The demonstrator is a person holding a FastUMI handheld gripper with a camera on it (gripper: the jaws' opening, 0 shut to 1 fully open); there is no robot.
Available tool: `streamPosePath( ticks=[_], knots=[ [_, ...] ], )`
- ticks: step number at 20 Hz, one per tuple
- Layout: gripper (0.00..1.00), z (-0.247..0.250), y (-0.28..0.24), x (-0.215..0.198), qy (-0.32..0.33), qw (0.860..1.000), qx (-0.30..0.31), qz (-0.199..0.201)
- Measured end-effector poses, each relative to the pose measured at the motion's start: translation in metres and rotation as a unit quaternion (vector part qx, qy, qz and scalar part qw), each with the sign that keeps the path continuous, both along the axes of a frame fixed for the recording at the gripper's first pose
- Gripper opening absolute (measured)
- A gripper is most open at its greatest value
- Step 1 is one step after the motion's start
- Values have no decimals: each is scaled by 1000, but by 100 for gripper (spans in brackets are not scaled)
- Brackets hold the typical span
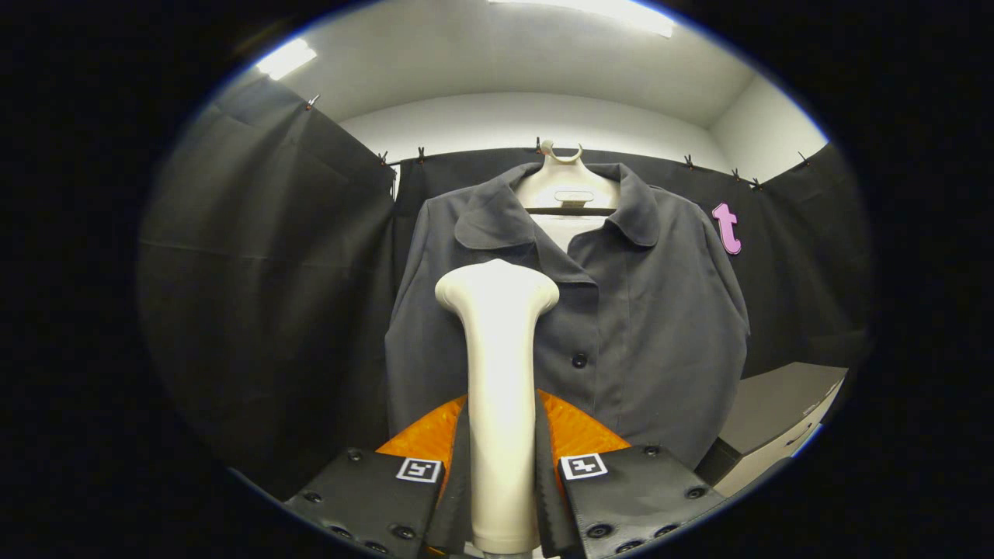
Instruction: Iron the clothes twice with a garment steamer, once on the left side and once on the right side.
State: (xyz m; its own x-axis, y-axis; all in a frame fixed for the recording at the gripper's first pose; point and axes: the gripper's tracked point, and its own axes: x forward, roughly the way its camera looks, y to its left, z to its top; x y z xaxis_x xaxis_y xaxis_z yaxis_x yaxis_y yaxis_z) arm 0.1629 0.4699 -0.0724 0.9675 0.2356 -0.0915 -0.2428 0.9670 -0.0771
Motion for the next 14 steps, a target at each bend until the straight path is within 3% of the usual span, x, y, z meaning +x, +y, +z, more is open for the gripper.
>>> streamPosePath(
  ticks=[14],
  knots=[
    [42, -42, -1, -23, 31, 999, -28, 0]
  ],
)
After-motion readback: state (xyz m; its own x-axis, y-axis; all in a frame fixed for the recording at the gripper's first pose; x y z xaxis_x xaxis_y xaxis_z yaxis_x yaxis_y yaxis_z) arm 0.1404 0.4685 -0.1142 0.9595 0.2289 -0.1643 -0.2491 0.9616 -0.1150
